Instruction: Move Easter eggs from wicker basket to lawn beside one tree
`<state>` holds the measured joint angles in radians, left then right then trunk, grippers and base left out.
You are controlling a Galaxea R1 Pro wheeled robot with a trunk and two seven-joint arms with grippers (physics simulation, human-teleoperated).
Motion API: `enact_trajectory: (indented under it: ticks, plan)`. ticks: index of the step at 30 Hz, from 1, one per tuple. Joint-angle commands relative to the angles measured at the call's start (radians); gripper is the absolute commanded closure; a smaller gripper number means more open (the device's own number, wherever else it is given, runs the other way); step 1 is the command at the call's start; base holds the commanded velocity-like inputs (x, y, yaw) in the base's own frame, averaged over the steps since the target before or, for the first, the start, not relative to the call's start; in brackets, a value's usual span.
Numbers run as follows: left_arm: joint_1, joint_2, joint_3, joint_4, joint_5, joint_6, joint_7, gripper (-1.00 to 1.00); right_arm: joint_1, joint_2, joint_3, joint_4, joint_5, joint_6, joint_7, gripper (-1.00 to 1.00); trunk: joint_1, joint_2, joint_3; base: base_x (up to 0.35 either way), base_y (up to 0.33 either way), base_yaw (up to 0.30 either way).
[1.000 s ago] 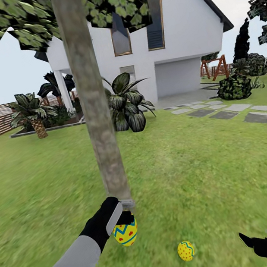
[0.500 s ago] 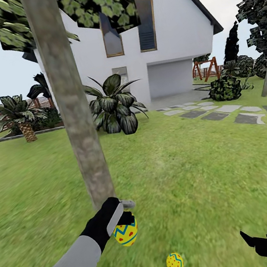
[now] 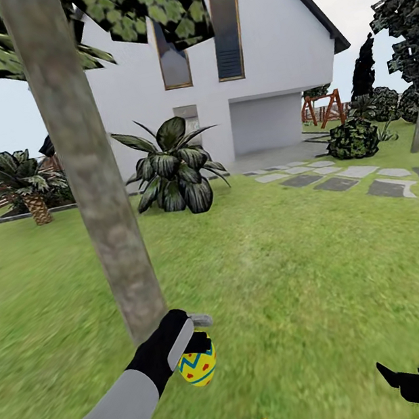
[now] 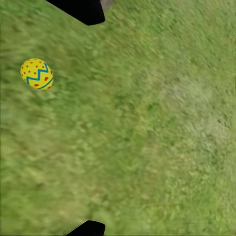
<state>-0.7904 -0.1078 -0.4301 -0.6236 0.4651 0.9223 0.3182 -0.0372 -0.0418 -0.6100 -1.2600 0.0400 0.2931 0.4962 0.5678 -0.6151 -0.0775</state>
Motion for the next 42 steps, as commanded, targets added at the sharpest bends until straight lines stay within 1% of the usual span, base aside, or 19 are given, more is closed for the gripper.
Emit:
enact_trajectory:
  ticks: [1, 7, 16, 36, 39, 42]
  plan:
    - [-0.001, 0.000, -0.004, -0.001, 0.010, 0.003, 0.010, 1.00, -0.001, 0.000, -0.002, -0.001, 0.004, 0.005, 0.007, -1.00, 0.001, -0.002, -0.002, 0.252, -0.222, 0.000]
    - [-0.001, 0.000, -0.003, -0.001, 0.010, 0.002, 0.010, 1.00, -0.001, 0.000, -0.002, -0.001, 0.004, 0.005, 0.007, -1.00, 0.001, -0.002, -0.002, 0.253, -0.219, 0.000]
    - [-0.001, 0.000, -0.003, -0.001, 0.010, 0.001, 0.010, 1.00, -0.001, 0.000, -0.002, -0.001, 0.004, 0.005, 0.007, -1.00, 0.001, -0.002, -0.002, 0.294, -0.133, 0.000]
    - [-0.001, 0.000, -0.003, -0.001, 0.010, 0.001, 0.009, 1.00, -0.001, 0.004, -0.002, -0.001, 0.003, -0.003, 0.006, -1.00, 0.001, -0.002, -0.002, 0.256, -0.213, 0.000]
    - [-0.001, 0.000, -0.003, -0.001, 0.010, 0.001, 0.009, 1.00, -0.001, 0.008, 0.004, -0.001, 0.008, 0.004, 0.004, -1.00, 0.001, -0.002, -0.002, 0.233, -0.200, 0.000]
    - [-0.001, 0.000, -0.003, -0.001, 0.010, 0.001, 0.009, 1.00, -0.001, 0.006, 0.006, -0.001, 0.007, 0.005, 0.004, -1.00, 0.001, -0.002, -0.002, 0.207, -0.218, 0.017]
